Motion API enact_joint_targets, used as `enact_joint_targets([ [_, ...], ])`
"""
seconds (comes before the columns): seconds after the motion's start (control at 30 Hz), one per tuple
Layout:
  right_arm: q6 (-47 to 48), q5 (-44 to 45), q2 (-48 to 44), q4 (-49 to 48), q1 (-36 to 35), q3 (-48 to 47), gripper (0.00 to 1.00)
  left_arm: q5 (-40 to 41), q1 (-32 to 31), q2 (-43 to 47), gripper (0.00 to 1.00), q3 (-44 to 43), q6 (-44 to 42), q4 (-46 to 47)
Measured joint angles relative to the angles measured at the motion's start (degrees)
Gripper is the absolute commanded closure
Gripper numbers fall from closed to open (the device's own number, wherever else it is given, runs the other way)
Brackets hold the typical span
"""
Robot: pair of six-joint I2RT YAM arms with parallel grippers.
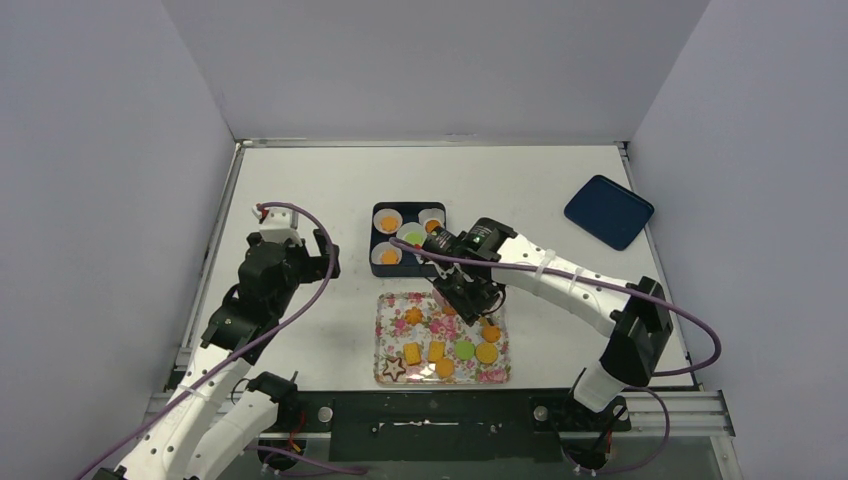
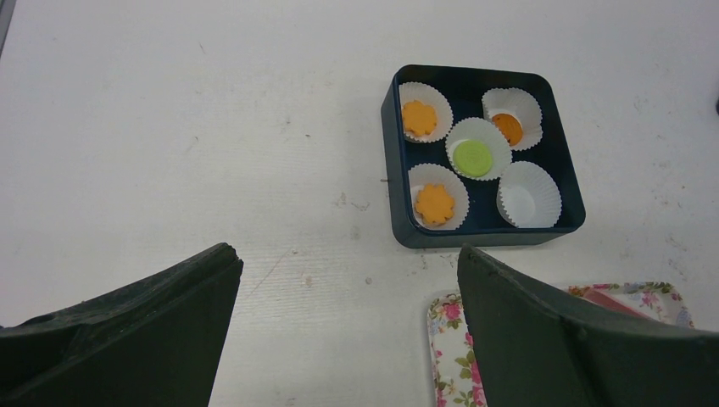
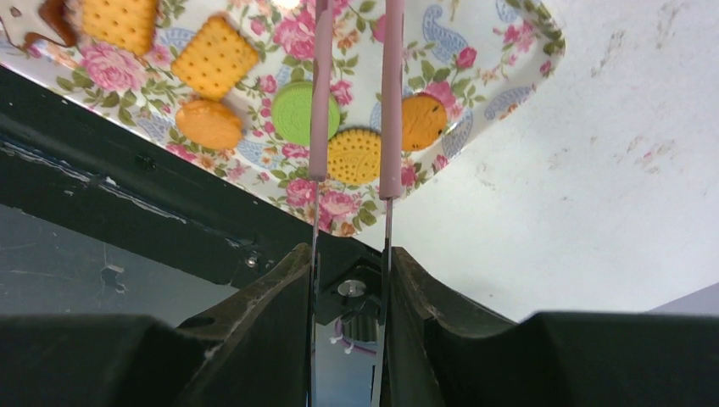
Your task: Pack the cookies
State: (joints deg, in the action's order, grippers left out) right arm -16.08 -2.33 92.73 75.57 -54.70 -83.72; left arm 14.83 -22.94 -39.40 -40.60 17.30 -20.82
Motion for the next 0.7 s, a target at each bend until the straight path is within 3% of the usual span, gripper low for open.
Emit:
enact_joint_targets([
  [0.3,-1.6,-0.5,-1.8,1.2,2.4,3.3,0.57,0.4,-0.9,0.0,0.03,0.0,0.0,0.0],
  [0.7,-0.3,-3.5,-1.8,-0.2,5.3,5.9,0.57,0.9,-1.4,0.0,0.03,0.0,0.0,0.0],
])
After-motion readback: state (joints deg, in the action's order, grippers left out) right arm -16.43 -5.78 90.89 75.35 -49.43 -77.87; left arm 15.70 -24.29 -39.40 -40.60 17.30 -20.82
